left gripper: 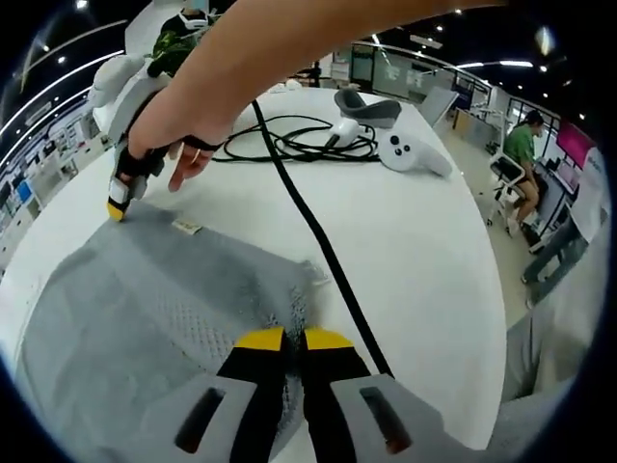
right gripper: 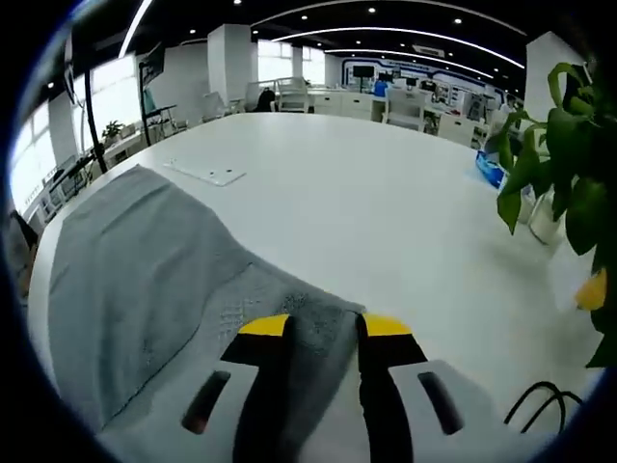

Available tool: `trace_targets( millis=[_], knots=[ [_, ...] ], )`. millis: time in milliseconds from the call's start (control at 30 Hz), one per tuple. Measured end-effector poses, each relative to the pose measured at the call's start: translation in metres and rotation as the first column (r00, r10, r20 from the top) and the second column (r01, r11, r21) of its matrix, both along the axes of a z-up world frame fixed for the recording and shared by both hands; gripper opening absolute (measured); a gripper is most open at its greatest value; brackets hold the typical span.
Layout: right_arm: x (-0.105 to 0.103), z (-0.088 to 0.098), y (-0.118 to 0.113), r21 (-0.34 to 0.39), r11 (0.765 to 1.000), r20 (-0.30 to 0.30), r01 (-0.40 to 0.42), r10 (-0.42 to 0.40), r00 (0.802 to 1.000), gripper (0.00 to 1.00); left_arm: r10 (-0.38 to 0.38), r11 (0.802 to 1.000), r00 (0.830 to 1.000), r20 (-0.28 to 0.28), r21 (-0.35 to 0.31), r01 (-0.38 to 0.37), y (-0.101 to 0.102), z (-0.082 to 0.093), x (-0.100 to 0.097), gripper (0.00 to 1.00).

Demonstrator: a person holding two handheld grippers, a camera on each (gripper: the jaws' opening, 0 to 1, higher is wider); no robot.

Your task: Fold the towel on the table until its edges align and the towel forms a compact rectangular stack.

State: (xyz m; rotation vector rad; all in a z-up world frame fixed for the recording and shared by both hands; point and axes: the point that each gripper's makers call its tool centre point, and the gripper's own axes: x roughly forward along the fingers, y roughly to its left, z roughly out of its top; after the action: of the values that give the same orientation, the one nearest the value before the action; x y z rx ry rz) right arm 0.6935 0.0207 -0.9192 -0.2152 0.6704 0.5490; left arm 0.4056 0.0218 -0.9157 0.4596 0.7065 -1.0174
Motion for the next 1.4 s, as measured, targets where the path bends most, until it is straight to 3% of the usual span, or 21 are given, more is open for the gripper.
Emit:
trace_targets(
  millis=[133,233,333,433,567,800,867,1133,1400],
  knots=[
    [0.000,-0.001,-0.002,0.008,1.000,-0.007,0.019,-0.019,1.000,0.24,0.006,1.000,1.000,-0.006,0.000,-0.006,0.000,0.000,0.000,0.04],
    [0.000,-0.001,-0.001,-0.002,1.000,-0.021,0.012,-0.012,1.000,0.18,0.088,0.994,0.995,-0.055,-0.059,-0.091,-0.002,0.001,0.001,0.03],
    [-0.003,-0.001,-0.003,-0.017,1.000,-0.029,-0.002,0.002,1.000,0.08,0.082,0.994,0.994,-0.066,-0.064,-0.086,-0.006,0.002,0.001,0.03],
    [-0.008,0.002,-0.008,-0.042,0.999,-0.037,-0.006,0.005,0.999,0.04,0.065,0.994,0.996,-0.053,-0.087,-0.070,-0.011,0.009,-0.001,0.03],
    [-0.012,0.007,-0.013,-0.035,0.999,-0.034,0.002,-0.003,0.999,0.03,0.091,0.987,0.993,-0.079,-0.124,-0.100,-0.011,0.020,-0.003,0.02],
    [-0.013,0.036,-0.017,0.017,0.999,-0.022,0.040,-0.039,0.999,0.03,0.113,0.976,0.992,-0.051,-0.180,-0.120,-0.009,0.046,0.002,0.02],
    [-0.012,0.044,-0.016,0.040,0.998,-0.020,0.052,-0.051,0.998,0.03,0.105,0.977,0.994,-0.024,-0.186,-0.108,-0.005,0.055,0.006,0.02],
    [-0.014,0.077,-0.015,0.098,0.991,-0.012,0.086,-0.086,0.996,0.02,0.140,0.962,0.990,0.001,-0.235,-0.136,0.013,0.088,0.016,0.02],
    [-0.019,0.111,-0.004,0.124,0.989,0.021,0.079,-0.083,0.996,0.02,0.210,0.929,0.978,0.013,-0.314,-0.196,0.037,0.124,0.024,0.02]
  ],
)
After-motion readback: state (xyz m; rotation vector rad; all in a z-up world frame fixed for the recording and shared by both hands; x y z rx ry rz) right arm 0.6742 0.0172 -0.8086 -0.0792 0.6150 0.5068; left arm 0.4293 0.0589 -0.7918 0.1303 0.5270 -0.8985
